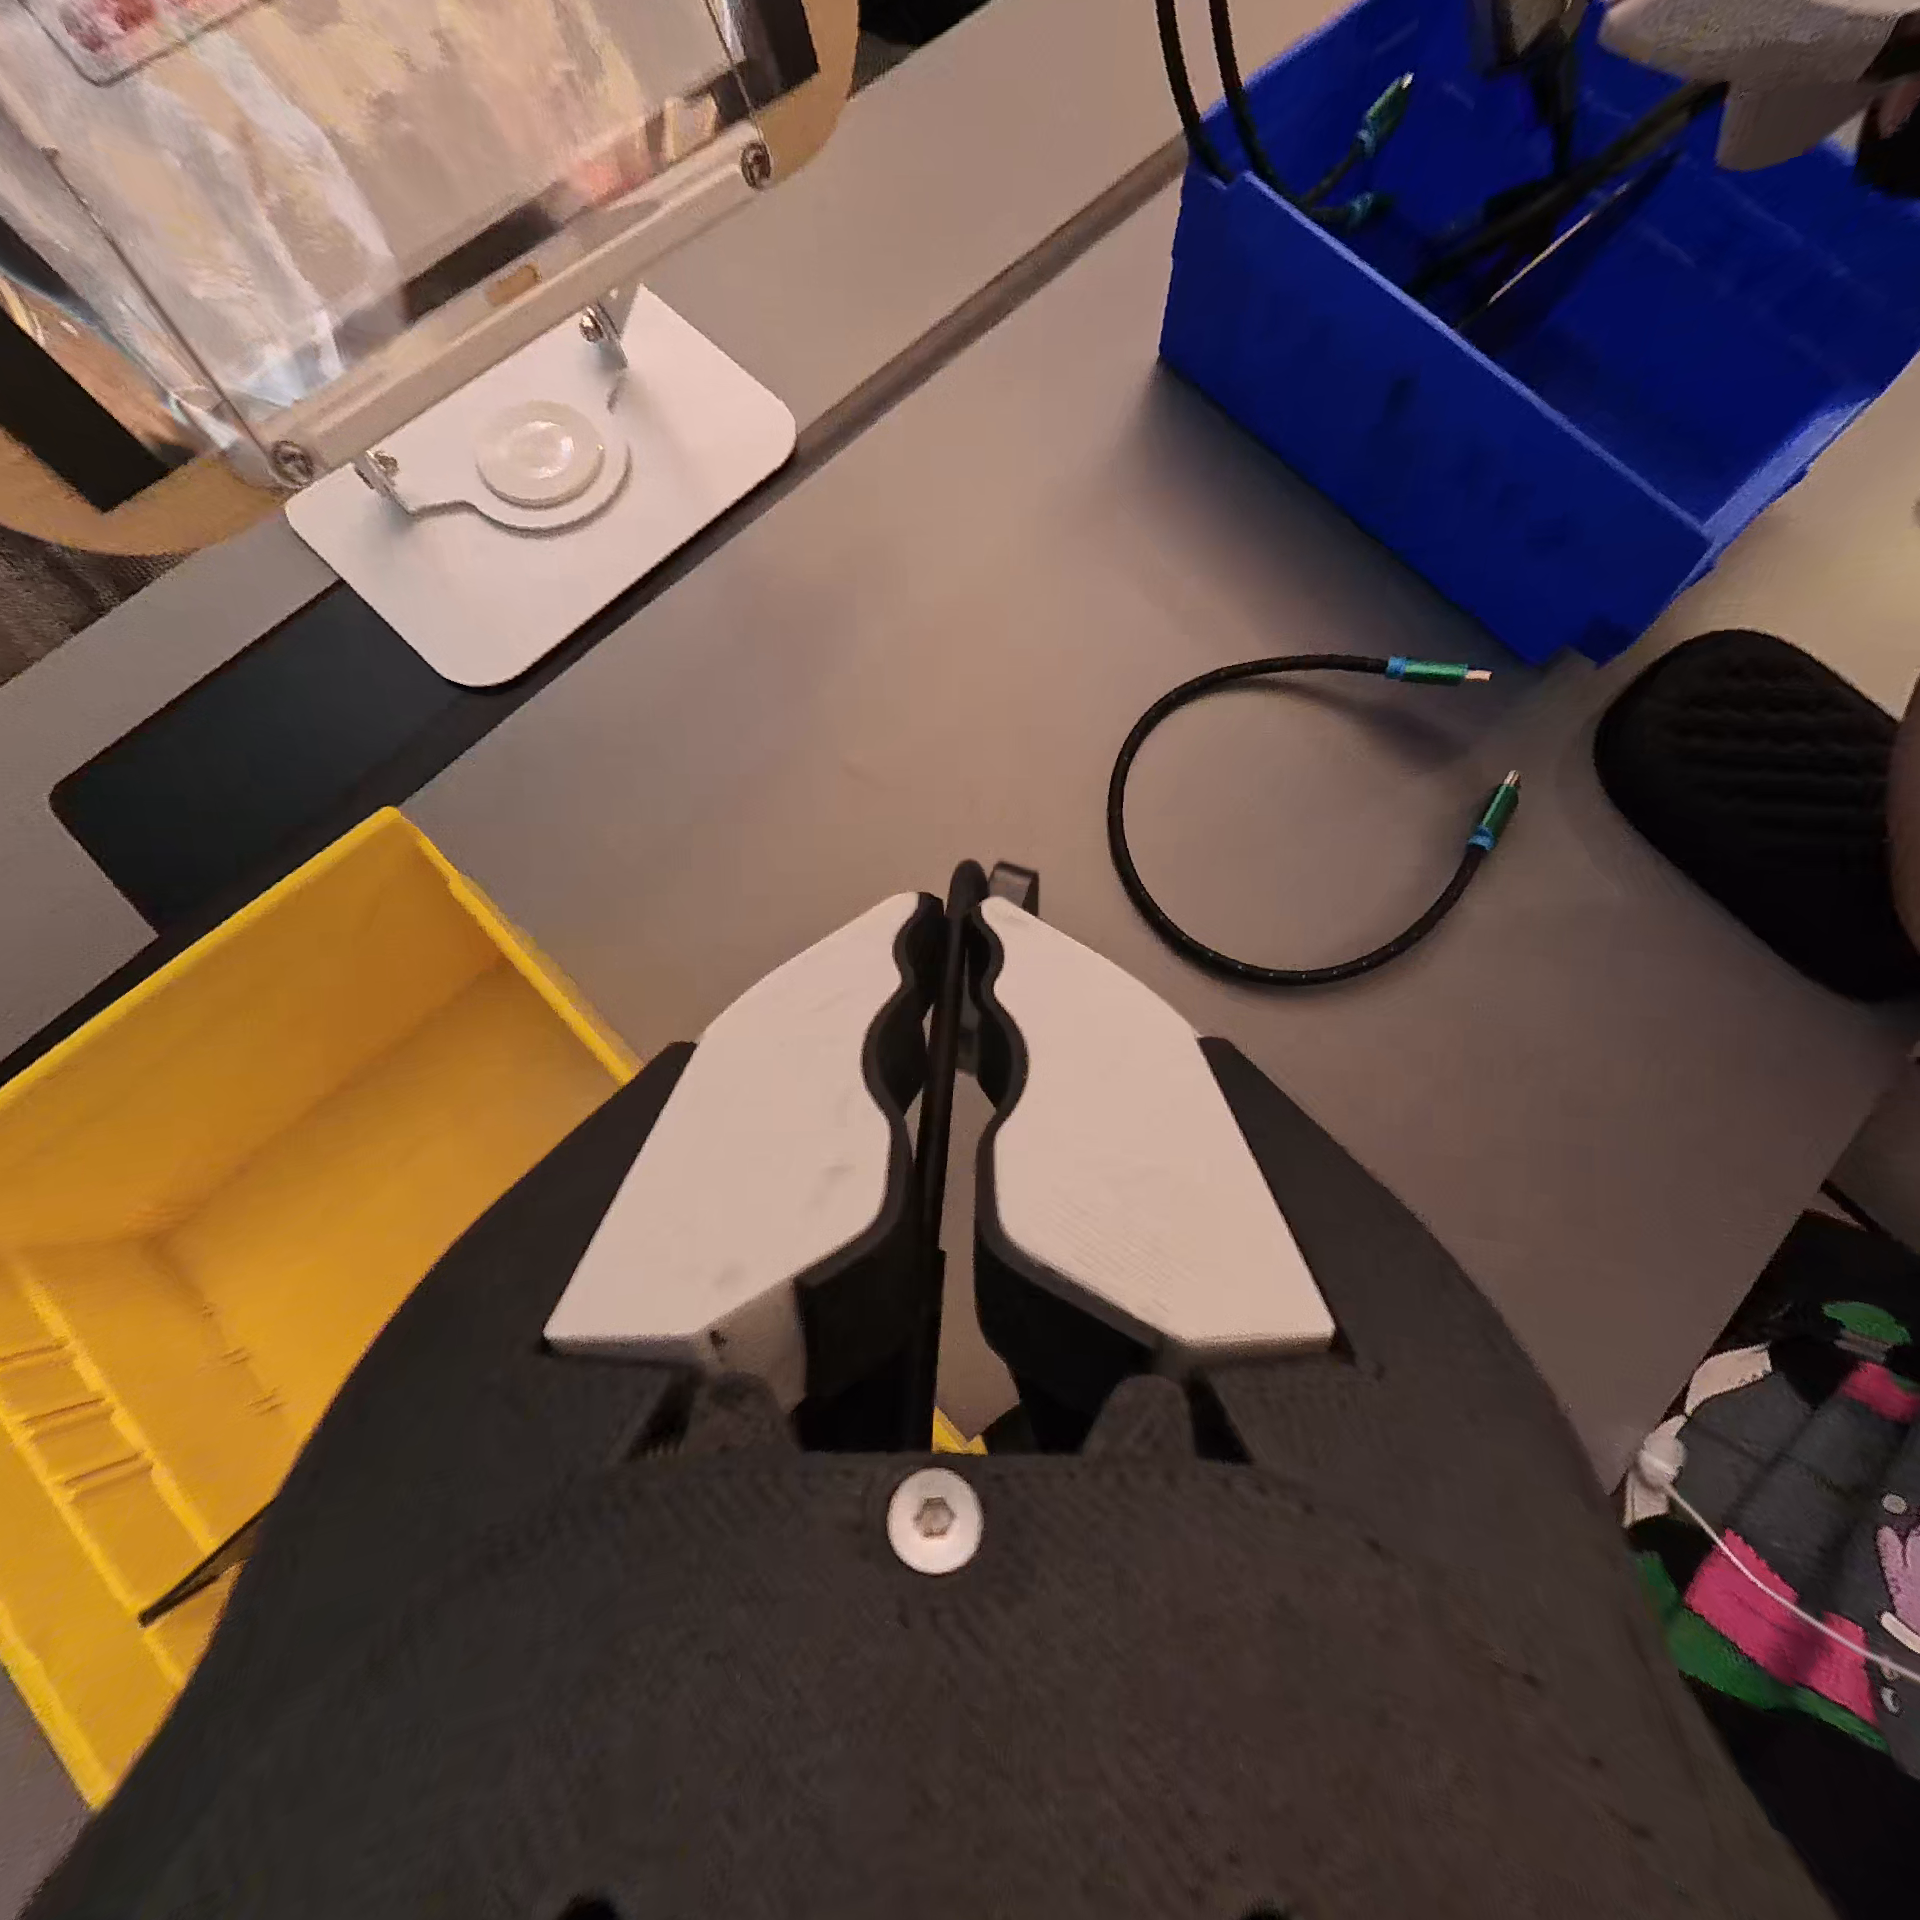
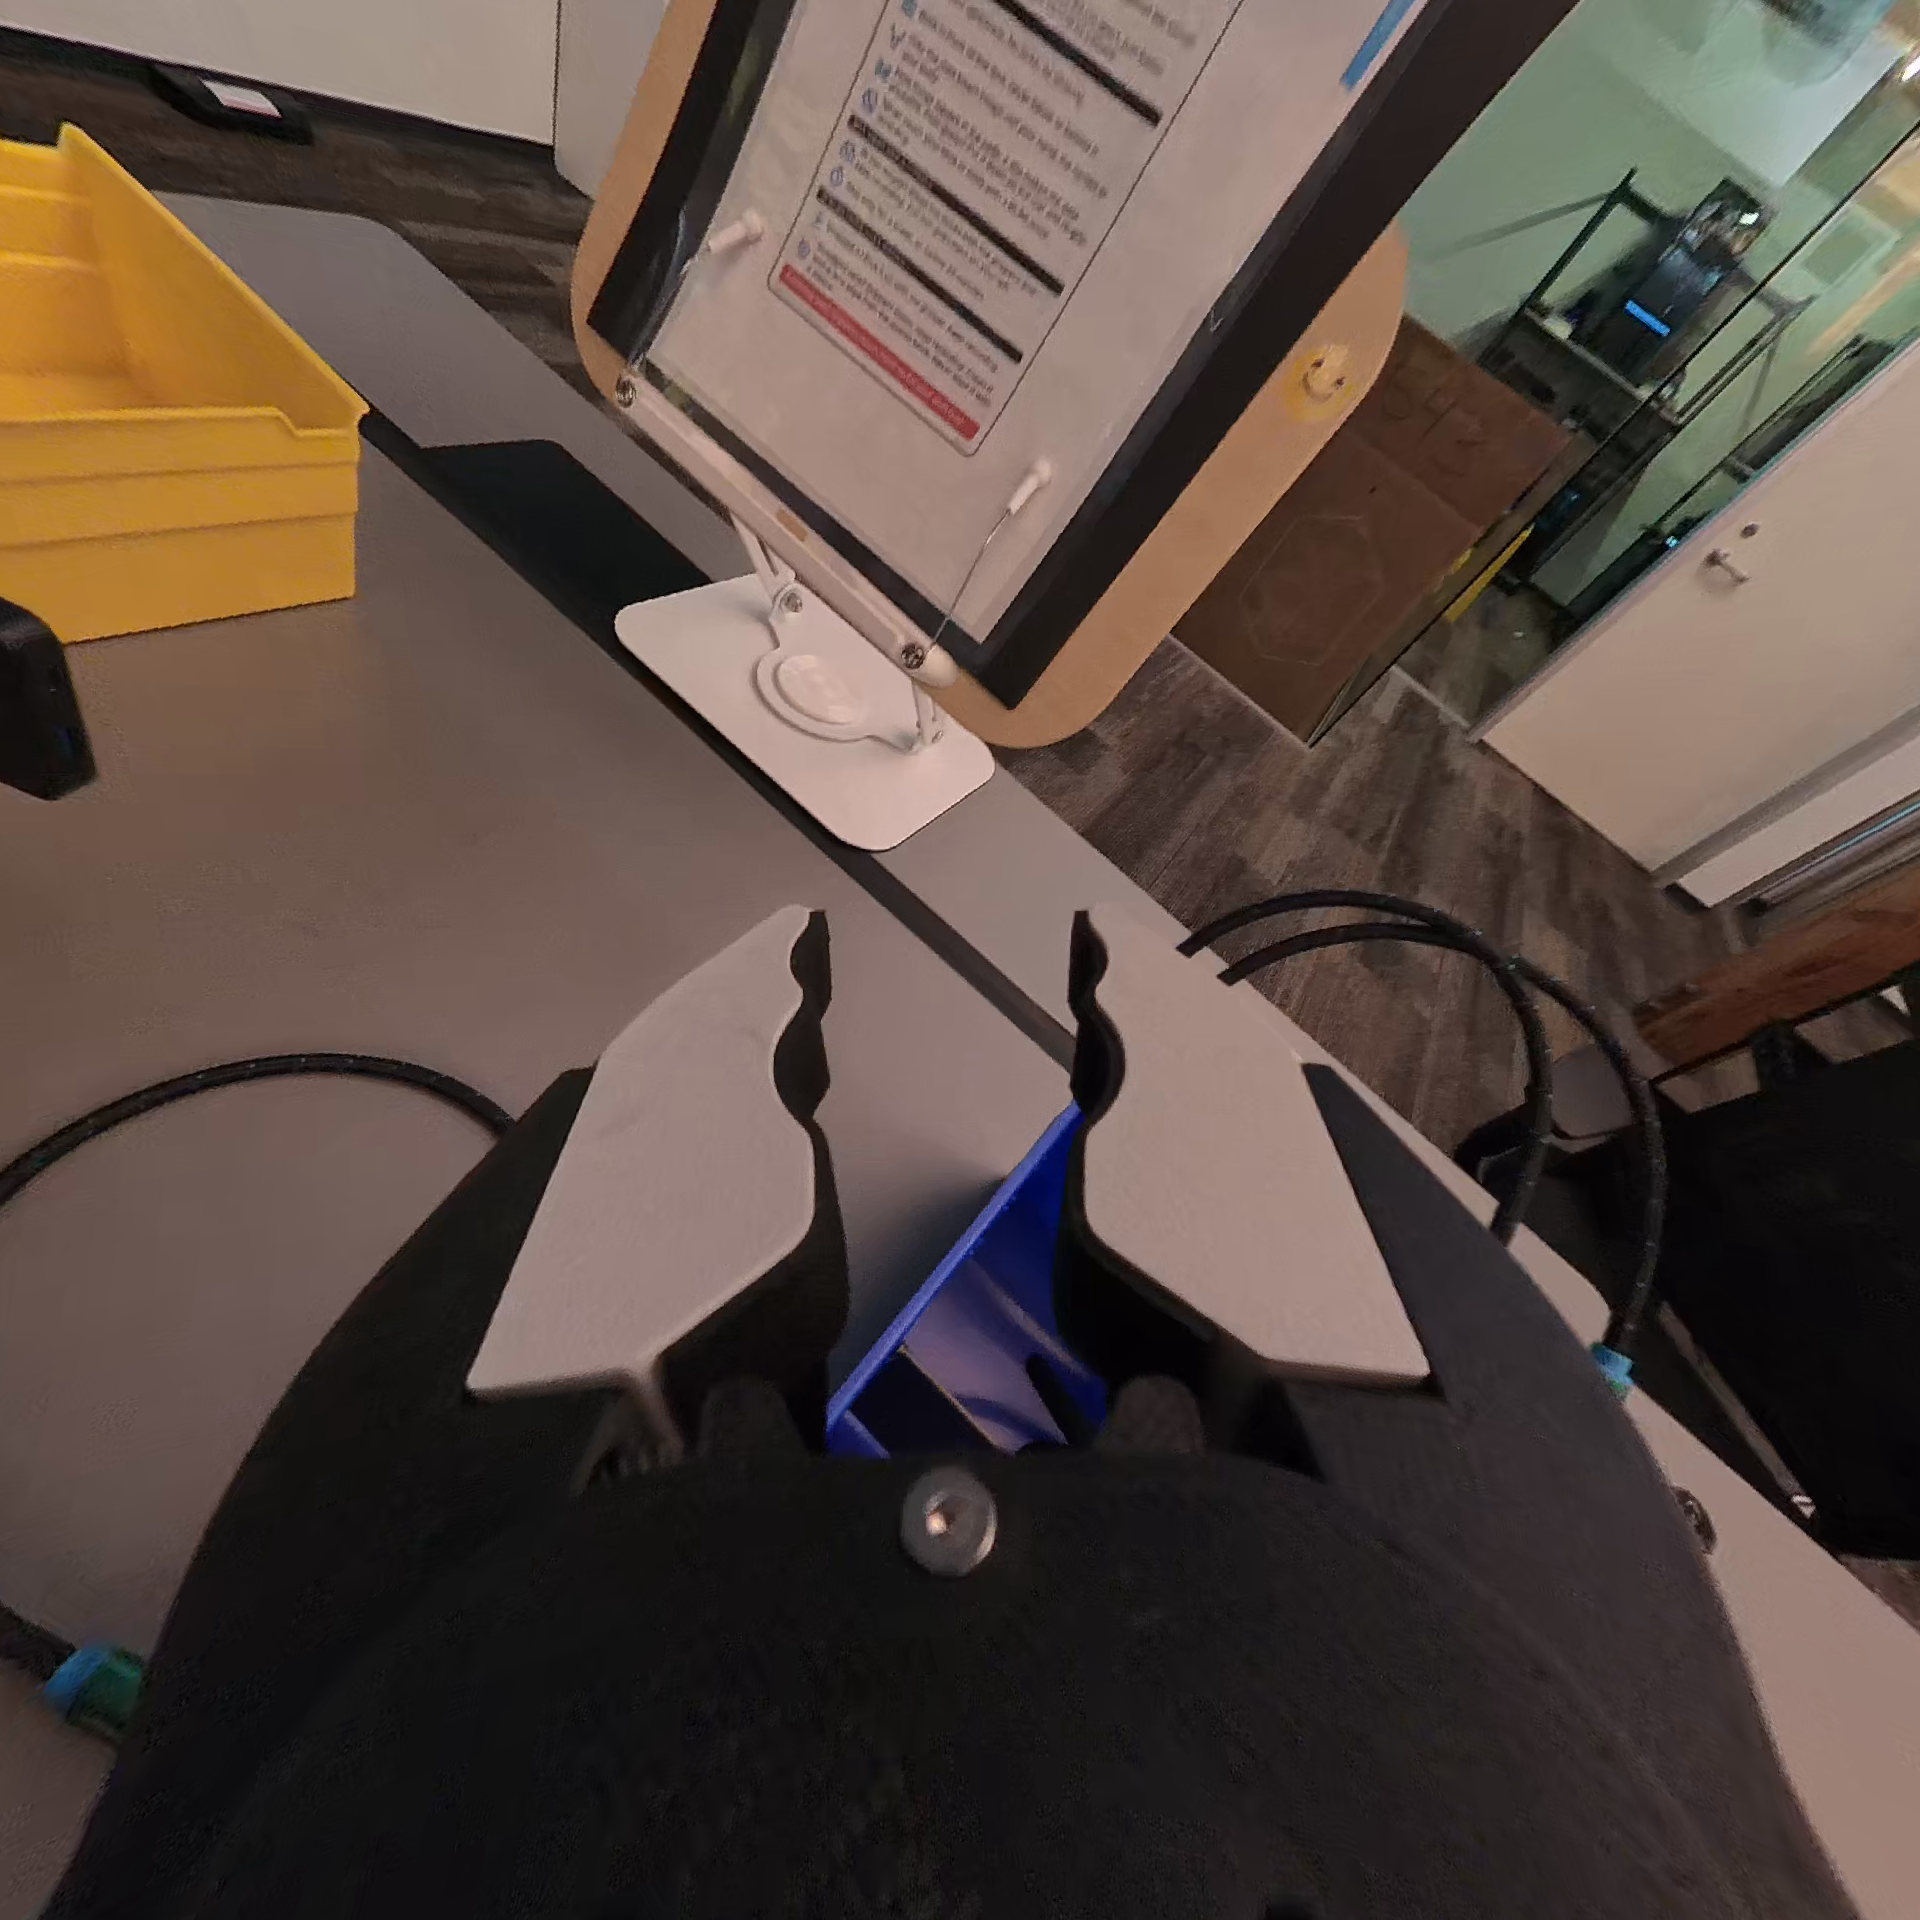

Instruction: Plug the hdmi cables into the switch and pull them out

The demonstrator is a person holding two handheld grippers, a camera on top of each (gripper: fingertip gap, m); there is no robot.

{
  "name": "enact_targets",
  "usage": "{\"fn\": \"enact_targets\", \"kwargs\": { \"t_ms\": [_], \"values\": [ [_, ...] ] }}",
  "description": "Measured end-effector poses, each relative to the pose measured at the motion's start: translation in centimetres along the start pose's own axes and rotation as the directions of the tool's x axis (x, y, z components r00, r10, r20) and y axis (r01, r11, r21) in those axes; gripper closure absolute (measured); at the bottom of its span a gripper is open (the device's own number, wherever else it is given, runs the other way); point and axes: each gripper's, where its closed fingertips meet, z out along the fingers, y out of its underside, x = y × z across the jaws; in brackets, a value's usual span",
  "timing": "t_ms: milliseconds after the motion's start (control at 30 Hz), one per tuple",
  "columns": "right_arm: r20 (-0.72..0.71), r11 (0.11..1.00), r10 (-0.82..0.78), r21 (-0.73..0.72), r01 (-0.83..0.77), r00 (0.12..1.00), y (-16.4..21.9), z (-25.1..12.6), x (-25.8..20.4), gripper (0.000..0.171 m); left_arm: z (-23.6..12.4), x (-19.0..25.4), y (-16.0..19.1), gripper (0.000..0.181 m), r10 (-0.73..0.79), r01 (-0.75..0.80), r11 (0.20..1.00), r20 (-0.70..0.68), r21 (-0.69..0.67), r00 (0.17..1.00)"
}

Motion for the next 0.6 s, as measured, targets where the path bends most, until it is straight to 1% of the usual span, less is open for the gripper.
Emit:
{"fn": "enact_targets", "kwargs": {
  "t_ms": [167,233,300,467,600],
  "values": [
    [0.04,1.0,-0.025,0.017,0.024,0.999,-0.6,0.9,-1.0,0.127,2.0,-0.3,0.1,0.178,0.013,-0.011,0.998,0.036,-0.058,0.999],
    [0.082,0.999,-0.026,0.031,0.024,0.996,-1.0,1.5,-2.0,0.127,2.6,-0.1,-0.1,0.178,0.028,-0.025,0.997,0.036,-0.072,0.999],
    [0.124,0.999,-0.033,0.014,0.031,0.992,-0.9,2.3,-3.3,0.127,3.0,0.3,-0.2,0.178,0.037,-0.035,0.997,0.03,-0.074,0.999],
    [0.167,0.995,-0.084,-0.032,0.091,0.982,-0.1,3.5,-5.9,0.127,2.5,1.4,-0.2,0.178,0.062,-0.06,0.996,0.032,-0.067,0.998],
    [0.187,0.996,-0.087,-0.019,0.092,0.978,-0.6,3.4,-7.0,0.127,2.2,1.9,-0.2,0.179,0.066,-0.065,0.996,0.031,-0.057,0.997]
  ]
}}
